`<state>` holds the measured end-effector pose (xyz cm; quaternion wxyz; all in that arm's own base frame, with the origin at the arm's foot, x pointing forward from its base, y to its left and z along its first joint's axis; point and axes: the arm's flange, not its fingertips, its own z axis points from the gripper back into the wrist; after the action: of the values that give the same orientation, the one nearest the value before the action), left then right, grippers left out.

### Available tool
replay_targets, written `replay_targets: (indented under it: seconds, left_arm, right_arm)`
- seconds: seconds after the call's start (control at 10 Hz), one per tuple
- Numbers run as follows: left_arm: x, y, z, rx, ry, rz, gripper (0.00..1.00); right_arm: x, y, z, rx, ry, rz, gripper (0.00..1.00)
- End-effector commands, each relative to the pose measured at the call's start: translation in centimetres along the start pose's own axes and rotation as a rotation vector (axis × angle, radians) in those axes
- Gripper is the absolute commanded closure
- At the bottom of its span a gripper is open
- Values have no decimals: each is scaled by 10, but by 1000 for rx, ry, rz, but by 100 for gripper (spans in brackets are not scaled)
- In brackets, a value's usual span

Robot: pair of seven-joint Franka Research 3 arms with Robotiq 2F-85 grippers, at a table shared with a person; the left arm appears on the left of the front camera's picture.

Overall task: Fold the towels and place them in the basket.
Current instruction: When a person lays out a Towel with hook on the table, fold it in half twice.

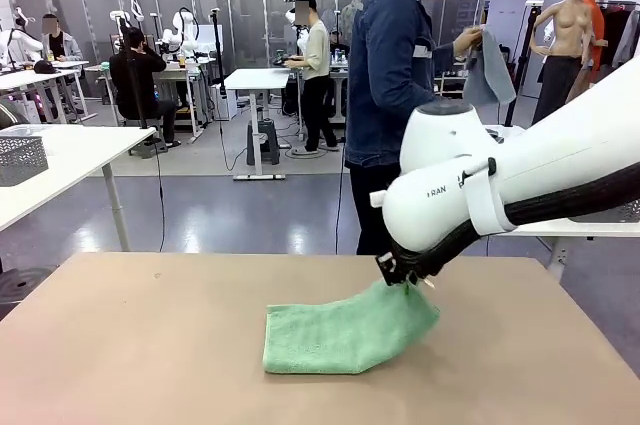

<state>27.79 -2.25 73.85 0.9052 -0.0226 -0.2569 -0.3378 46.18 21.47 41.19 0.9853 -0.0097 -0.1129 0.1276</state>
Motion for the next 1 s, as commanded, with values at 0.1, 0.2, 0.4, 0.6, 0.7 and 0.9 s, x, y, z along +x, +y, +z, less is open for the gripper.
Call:
replay_targets:
  seconds: [0.1,0.2,0.4,0.6,0.7,0.9]
  left_arm:
    - [-3,-1,-2,2,-5,-20,0]
    - [-3,-1,-2,2,-5,-20,0]
    - [-3,-1,-2,2,-5,-20,0]
    - [-3,-1,-2,2,-5,-20,0]
    - [-3,-1,-2,2,-5,-20,0]
    - [-3,-1,-2,2,-5,-20,0]
  right_arm:
    - [21,54,26,-41,-35,109,100]
    - [30,75,29,-15,-23,135,100]
    - [46,115,28,21,16,157,100]
    - [59,148,10,44,102,179,100]
    - [67,158,-1,53,148,179,100]
    - [75,178,-24,89,212,209,100]
